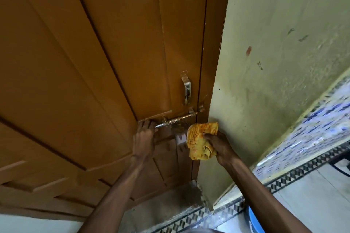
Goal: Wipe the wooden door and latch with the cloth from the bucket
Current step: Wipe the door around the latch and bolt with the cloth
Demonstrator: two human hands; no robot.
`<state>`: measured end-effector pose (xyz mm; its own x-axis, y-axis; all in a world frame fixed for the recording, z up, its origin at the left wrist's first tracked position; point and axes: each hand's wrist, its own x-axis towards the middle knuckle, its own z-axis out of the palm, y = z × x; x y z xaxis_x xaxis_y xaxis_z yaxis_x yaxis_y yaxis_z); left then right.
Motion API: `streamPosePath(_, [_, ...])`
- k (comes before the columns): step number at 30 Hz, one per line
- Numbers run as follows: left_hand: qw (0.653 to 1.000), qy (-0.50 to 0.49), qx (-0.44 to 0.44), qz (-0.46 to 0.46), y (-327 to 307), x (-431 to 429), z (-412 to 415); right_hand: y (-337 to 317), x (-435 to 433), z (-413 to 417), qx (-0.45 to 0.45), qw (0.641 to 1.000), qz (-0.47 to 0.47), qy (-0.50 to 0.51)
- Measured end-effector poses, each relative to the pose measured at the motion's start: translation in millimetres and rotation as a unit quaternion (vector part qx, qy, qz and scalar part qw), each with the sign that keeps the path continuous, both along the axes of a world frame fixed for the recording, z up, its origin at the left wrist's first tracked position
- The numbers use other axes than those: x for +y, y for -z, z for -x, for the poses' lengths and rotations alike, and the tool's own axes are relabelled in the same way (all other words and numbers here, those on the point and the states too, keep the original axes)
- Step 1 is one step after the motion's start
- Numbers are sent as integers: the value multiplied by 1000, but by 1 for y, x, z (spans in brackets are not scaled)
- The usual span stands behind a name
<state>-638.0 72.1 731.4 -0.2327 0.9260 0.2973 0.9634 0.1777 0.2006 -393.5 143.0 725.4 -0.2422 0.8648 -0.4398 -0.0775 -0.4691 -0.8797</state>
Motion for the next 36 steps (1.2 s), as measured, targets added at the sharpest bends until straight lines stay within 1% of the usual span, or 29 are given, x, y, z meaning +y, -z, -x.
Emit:
streamPosePath(4, [999,-29,2,18,6,2,-2,3,9,1,-39,999,-21,3])
streamPosePath(6, [999,-37,-5,25,7,4,-3,1,14,1,-59,998,-34,-16])
streamPosePath(7, [999,-39,-8,26,6,4,-4,1,18,2,-48,998,-28,-34])
streamPosePath(8, [999,-41,-9,26,5,4,-5,-2,20,5,-19,998,-1,-58])
streamPosePath(9, [999,-43,-8,26,3,5,-7,-3,23,8,24,995,50,-81])
streamPosePath(11, [998,-48,-10,26,1,6,-8,-11,24,18,110,972,166,-127])
streamPosePath(12, [998,-50,-15,26,1,6,-8,-14,24,25,148,958,202,-138])
streamPosePath(14, [998,-57,-21,20,2,7,-7,-19,23,38,195,945,232,-121])
streamPosePath(17, [998,-58,-35,5,3,7,-5,-17,22,50,213,942,248,-69])
streamPosePath(19, [997,-62,-54,-8,2,7,-6,-11,21,48,201,944,257,-55])
streamPosePath(22, [996,-67,-64,-17,1,7,-6,-7,24,40,201,947,245,-55])
streamPosePath(25, [996,-57,-67,-23,2,6,-5,-10,20,36,202,949,223,-93])
streamPosePath(27, [995,-56,-76,-34,1,6,-6,-6,23,37,173,960,182,-122])
streamPosePath(28, [994,-57,-80,-38,1,5,-7,-7,26,39,146,968,151,-134])
streamPosePath(29, [994,-59,-84,-41,1,5,-8,-10,29,42,119,971,146,-148])
streamPosePath(31, [993,-64,-86,-42,2,6,-8,-22,36,50,91,962,184,-182])
streamPosePath(36, [995,-80,-59,-30,1,7,-10,-35,47,59,41,952,187,-239])
